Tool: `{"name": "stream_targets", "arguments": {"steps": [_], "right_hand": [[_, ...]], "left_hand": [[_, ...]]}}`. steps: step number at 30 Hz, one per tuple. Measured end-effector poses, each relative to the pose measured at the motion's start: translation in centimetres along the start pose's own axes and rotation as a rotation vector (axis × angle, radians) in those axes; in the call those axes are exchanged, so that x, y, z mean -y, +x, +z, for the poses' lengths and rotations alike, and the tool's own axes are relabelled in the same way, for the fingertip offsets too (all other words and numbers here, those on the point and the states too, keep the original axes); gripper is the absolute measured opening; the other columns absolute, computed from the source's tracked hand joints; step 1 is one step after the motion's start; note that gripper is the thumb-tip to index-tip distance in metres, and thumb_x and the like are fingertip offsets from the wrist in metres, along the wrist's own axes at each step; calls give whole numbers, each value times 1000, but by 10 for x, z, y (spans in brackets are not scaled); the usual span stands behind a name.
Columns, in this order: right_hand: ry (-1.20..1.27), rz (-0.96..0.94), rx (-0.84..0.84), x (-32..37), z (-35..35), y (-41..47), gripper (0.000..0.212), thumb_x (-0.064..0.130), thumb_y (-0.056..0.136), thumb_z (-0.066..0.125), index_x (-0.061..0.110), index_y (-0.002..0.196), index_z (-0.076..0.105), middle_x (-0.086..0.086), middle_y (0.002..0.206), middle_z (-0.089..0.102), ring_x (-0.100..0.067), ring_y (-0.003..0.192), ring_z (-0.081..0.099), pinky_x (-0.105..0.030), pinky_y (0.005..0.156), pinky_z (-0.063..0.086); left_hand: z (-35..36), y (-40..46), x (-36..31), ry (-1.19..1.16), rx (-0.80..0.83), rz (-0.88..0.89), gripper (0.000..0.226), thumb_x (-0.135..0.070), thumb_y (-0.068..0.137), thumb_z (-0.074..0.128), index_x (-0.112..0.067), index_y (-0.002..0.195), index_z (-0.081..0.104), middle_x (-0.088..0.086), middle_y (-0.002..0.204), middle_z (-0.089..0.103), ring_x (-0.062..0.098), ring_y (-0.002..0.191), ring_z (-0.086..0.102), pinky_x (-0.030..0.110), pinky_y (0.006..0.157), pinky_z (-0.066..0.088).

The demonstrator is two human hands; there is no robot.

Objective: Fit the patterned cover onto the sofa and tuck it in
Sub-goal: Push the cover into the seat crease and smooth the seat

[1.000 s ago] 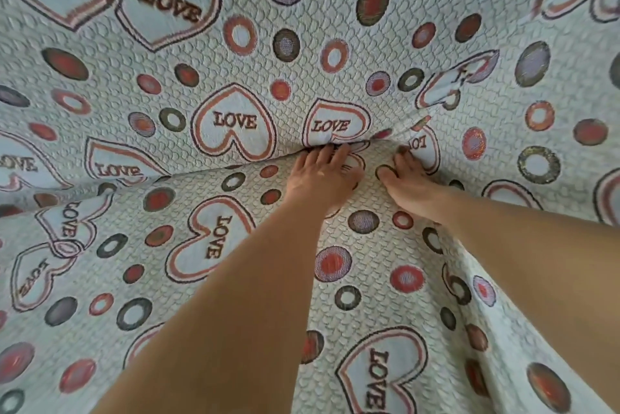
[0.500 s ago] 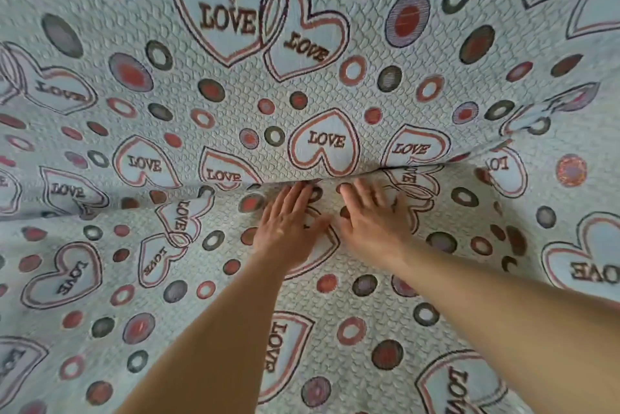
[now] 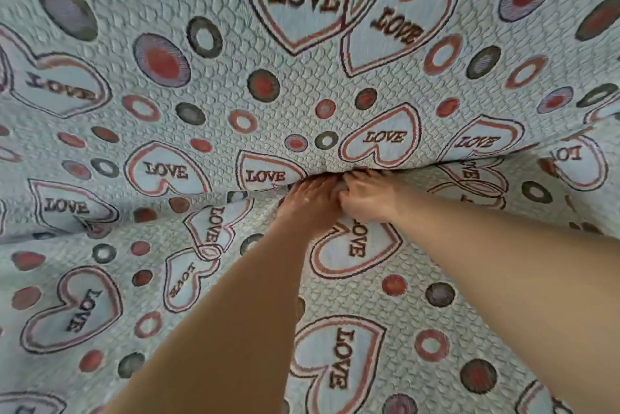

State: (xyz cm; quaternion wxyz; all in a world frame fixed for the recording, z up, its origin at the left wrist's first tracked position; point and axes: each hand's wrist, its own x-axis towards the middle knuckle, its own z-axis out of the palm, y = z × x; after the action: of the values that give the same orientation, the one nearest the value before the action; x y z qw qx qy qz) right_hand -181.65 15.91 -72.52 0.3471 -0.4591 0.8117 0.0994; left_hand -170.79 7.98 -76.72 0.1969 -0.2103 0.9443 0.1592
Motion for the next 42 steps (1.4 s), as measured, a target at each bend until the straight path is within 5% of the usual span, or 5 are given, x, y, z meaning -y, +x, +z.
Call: {"name": "stream_targets", "arguments": {"steps": [13, 20, 26, 31, 42], "right_hand": [[-96, 175, -111, 28, 12, -11, 57, 44, 97, 11, 17, 142, 32, -4, 153, 29, -23, 140, 22, -46, 115, 10], [-39, 24, -101, 90, 35, -30, 68, 53, 97, 14, 20, 152, -10, 2, 159, -17, -22, 145, -17, -52, 115, -11], [-123, -173, -87, 139, 35, -17, 64, 37, 98, 23, 20, 152, -8, 2, 160, -14, -21, 146, -16, -54, 116, -2], [-162, -202, -18, 156, 29, 12, 63, 35, 96, 23, 18, 153, 4, 0, 161, -4, -19, 147, -5, -51, 117, -3], [-154, -127, 62, 164, 27, 55, 64, 33, 96, 18, 13, 153, -1, -2, 161, -9, -17, 147, -7, -41, 119, -2]], "left_hand": [[0, -44, 26, 30, -286, 22, 65, -48, 90, 0, -33, 142, 37, -10, 144, 45, 16, 130, 41, 35, 109, 28], [32, -103, 70, -244, -474, -100, 62, -51, 97, 21, -19, 148, 34, 0, 154, 33, 18, 144, 23, 35, 119, 12], [47, -125, 103, -298, -438, -68, 65, -43, 103, 20, 6, 135, 47, 22, 143, 45, 33, 136, 38, 46, 115, 27], [39, -92, 125, -46, -474, 69, 32, -6, 83, 43, 10, 89, 71, 34, 100, 66, 47, 93, 66, 60, 73, 54], [43, -53, 164, 17, -248, 130, 42, -12, 86, 38, 14, 106, 64, 36, 111, 62, 53, 100, 61, 66, 74, 50]]}}
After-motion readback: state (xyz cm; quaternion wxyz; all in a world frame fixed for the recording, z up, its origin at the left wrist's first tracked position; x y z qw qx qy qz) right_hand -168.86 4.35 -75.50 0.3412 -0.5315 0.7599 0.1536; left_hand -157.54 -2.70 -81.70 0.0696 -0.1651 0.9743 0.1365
